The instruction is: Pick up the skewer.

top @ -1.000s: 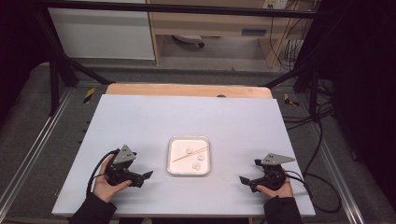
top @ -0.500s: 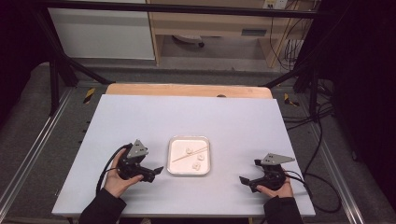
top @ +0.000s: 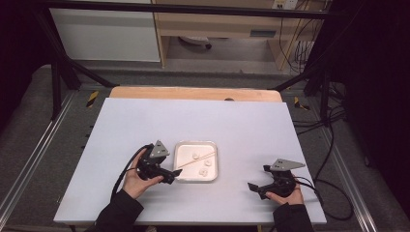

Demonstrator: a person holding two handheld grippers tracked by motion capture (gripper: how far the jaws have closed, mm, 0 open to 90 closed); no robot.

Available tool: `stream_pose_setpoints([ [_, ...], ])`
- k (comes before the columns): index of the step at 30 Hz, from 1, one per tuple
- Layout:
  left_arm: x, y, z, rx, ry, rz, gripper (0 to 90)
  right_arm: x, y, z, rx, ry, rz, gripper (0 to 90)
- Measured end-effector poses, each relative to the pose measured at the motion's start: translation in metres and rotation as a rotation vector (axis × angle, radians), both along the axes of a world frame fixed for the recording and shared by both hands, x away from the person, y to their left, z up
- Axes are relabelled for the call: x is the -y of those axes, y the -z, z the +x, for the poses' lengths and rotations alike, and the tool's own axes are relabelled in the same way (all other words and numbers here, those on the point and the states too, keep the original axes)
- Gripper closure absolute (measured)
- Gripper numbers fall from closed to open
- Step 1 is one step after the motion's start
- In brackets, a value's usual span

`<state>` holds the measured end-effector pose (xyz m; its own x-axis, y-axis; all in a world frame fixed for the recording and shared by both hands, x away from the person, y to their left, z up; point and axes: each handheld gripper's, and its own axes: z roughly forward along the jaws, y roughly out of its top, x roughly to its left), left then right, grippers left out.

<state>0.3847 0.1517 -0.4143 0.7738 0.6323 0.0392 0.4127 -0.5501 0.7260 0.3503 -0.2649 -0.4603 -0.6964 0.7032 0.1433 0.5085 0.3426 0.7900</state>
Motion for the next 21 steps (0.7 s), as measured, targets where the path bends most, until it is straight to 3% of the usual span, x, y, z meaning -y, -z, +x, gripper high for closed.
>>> stream_pose_setpoints([
  [13, 0.029, 0.004, 0.015, -0.02, 0.018, 0.02, 14.3, 0.0, 0.0, 0.0, 0.0, -0.003, -0.001, 0.8],
  [21, 0.043, 0.015, 0.025, -0.049, 0.021, 0.024, 29.0, 0.0, 0.0, 0.0, -0.002, -0.004, -0.001, 0.9],
])
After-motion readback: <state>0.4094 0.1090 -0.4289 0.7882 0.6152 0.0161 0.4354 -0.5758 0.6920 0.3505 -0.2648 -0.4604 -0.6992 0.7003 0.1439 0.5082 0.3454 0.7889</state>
